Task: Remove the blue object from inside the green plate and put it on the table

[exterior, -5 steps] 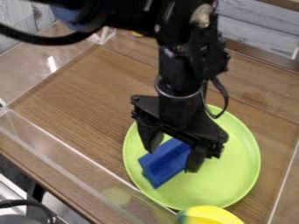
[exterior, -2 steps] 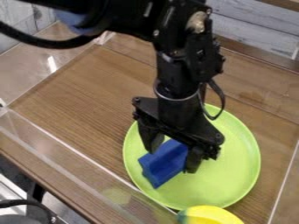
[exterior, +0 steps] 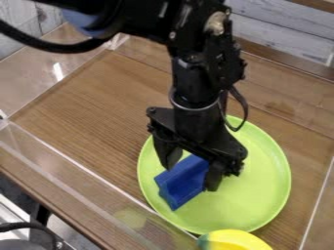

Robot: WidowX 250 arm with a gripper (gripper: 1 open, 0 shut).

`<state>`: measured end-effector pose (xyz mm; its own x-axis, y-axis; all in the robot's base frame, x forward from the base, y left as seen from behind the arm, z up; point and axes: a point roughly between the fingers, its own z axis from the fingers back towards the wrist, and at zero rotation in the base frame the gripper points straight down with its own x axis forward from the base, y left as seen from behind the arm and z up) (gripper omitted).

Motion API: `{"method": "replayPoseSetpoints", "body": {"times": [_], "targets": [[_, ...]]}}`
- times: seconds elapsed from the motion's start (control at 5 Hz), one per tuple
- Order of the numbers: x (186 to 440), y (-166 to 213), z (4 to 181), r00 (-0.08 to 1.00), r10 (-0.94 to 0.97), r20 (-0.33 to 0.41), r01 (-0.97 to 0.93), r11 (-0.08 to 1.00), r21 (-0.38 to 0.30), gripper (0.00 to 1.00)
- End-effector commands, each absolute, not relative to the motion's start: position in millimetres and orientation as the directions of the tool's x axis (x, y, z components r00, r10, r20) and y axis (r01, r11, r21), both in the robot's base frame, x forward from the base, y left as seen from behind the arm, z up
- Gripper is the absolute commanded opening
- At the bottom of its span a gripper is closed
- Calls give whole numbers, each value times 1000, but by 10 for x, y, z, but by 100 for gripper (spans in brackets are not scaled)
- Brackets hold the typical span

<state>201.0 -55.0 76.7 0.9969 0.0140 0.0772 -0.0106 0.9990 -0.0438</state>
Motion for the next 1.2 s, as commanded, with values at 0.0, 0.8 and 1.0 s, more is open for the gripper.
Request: {"method": "replayPoseSetpoints", "body": {"times": [0.0, 0.8, 1.0], "targets": [[2037, -534, 786, 996, 23, 91, -18, 998, -53, 100], [2029, -525, 779, 996, 24, 82, -18, 997, -73, 100], [2029, -524, 778, 997, 25, 79, -19, 997, -77, 100]]}}
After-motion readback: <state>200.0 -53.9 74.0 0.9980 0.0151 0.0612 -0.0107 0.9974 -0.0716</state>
